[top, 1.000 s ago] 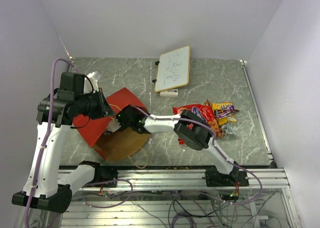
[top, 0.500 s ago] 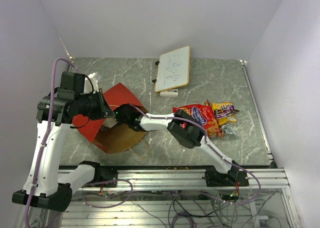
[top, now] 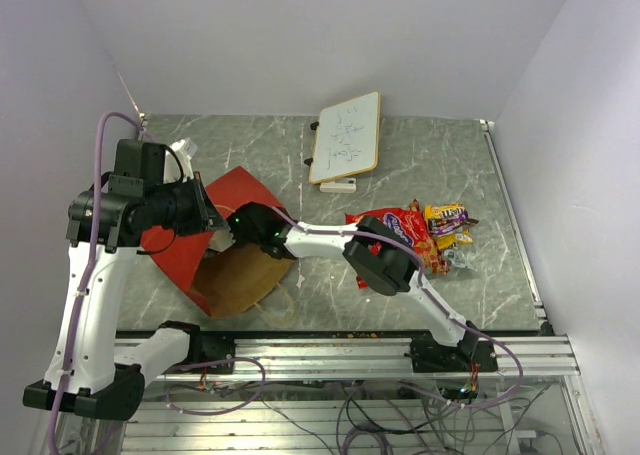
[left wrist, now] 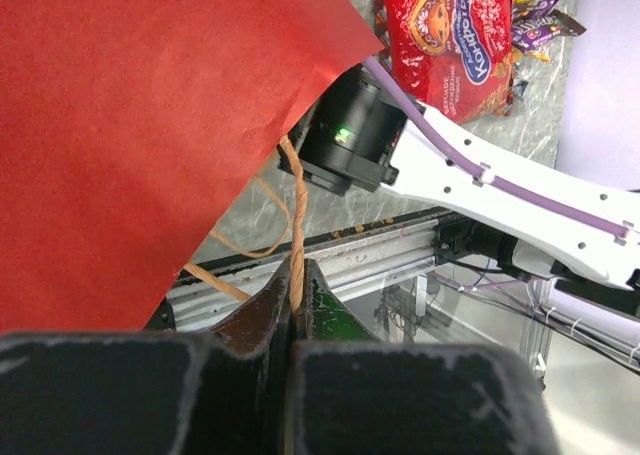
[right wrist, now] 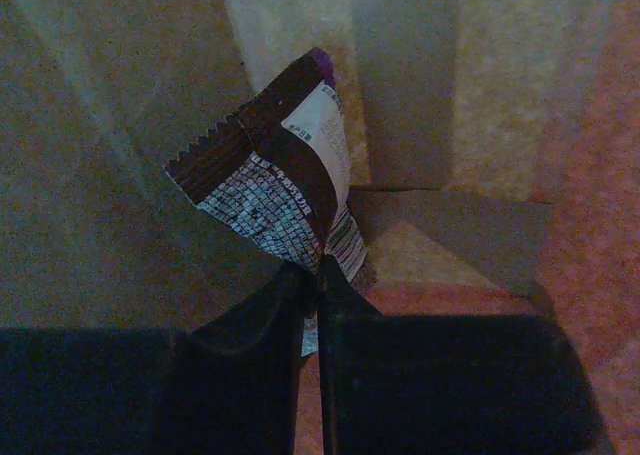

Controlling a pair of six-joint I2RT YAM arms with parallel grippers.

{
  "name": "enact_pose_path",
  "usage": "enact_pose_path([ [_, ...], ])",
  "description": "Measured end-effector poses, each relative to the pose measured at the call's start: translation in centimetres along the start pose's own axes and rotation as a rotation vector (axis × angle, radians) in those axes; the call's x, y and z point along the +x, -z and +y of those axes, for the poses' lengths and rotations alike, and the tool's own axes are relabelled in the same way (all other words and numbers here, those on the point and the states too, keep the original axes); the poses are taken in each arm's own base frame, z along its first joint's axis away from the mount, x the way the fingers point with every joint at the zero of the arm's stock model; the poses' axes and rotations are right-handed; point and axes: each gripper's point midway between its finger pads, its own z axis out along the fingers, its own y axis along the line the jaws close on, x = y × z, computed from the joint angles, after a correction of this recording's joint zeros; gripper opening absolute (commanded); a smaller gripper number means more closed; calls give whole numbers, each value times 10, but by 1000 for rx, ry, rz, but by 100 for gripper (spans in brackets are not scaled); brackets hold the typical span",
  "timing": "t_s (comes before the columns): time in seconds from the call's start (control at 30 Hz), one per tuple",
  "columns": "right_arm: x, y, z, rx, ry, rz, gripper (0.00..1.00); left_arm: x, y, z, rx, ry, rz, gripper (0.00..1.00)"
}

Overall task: Take the snacks out of the paper bag
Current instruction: Take out the snack from the paper bag.

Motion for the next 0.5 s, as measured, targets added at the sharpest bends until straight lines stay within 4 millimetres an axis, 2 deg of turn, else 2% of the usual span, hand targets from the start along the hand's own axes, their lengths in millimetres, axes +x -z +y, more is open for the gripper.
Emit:
enact_pose_path([
  [0.1,-8,15,-2,-15,-28,-36,7,-4,0,-1,-1,3,-5,7],
  [0.23,-21,44,4,-54,-57,-101,6,-13,-1,-5,1,1,-12,7],
  [0.5,-64,107,33,-176,-162,-253,2,-34,-6,-12,6,-6,-26,7],
])
